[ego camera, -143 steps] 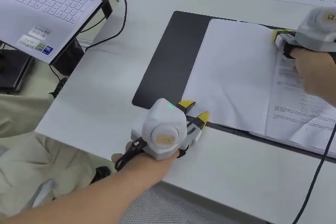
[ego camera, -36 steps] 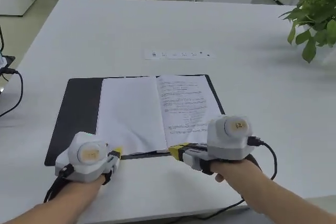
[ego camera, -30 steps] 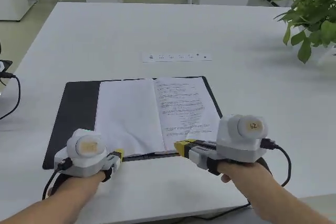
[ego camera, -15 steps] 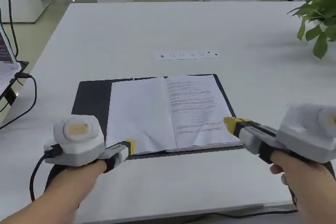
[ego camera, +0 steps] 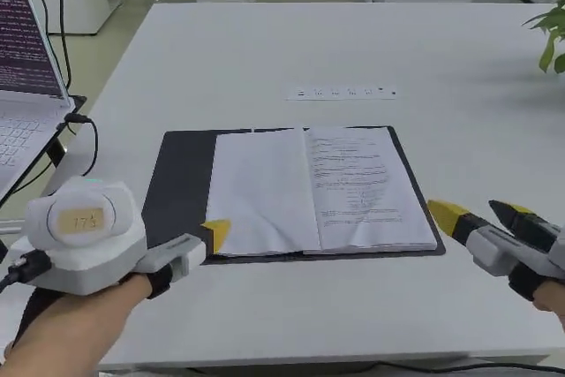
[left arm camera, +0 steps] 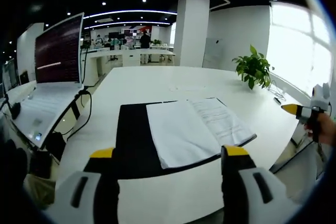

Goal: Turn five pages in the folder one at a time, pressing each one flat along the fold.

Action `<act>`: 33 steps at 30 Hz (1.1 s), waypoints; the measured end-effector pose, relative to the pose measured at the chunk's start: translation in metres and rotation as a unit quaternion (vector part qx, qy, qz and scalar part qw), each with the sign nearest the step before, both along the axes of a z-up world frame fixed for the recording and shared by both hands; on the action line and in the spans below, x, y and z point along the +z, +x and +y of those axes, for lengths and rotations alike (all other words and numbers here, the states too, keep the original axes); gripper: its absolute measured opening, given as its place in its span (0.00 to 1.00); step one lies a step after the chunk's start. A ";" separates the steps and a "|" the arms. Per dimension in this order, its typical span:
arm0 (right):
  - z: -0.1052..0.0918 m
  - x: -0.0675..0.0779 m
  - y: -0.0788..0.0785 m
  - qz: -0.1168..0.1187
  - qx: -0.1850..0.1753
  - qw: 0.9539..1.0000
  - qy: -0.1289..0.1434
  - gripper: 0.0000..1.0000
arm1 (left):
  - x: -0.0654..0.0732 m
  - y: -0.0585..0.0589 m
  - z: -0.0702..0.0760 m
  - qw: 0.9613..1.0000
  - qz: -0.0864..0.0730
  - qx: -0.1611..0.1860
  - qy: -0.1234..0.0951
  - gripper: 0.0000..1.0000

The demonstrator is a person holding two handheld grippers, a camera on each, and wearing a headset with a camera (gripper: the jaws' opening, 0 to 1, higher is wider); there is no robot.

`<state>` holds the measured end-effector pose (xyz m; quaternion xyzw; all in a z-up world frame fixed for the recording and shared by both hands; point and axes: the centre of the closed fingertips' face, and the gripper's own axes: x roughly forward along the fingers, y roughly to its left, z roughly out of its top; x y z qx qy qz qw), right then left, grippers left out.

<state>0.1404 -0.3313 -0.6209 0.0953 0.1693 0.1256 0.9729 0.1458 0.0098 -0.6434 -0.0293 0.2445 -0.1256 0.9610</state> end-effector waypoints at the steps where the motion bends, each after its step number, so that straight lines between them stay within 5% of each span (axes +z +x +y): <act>1: -0.001 0.000 0.000 0.000 0.000 1.000 -0.002 0.57 | 0.000 -0.002 0.002 1.000 0.004 0.003 -0.001 0.81; 7: -0.013 -0.002 -0.003 -0.006 -0.013 1.000 -0.019 0.78 | 0.010 -0.016 0.003 1.000 -0.002 0.015 -0.009 0.98; 14: -0.020 -0.014 -0.007 -0.002 -0.018 0.999 -0.044 1.00 | 0.004 -0.023 0.005 1.000 0.002 0.007 0.020 0.99; 21: -0.016 -0.015 -0.009 -0.001 -0.012 0.999 -0.038 1.00 | 0.000 -0.029 -0.001 1.000 0.008 0.003 0.021 0.99; 33: -0.009 -0.020 -0.008 0.002 0.004 1.000 -0.027 0.96 | -0.005 -0.014 -0.025 0.999 0.012 -0.032 0.042 0.95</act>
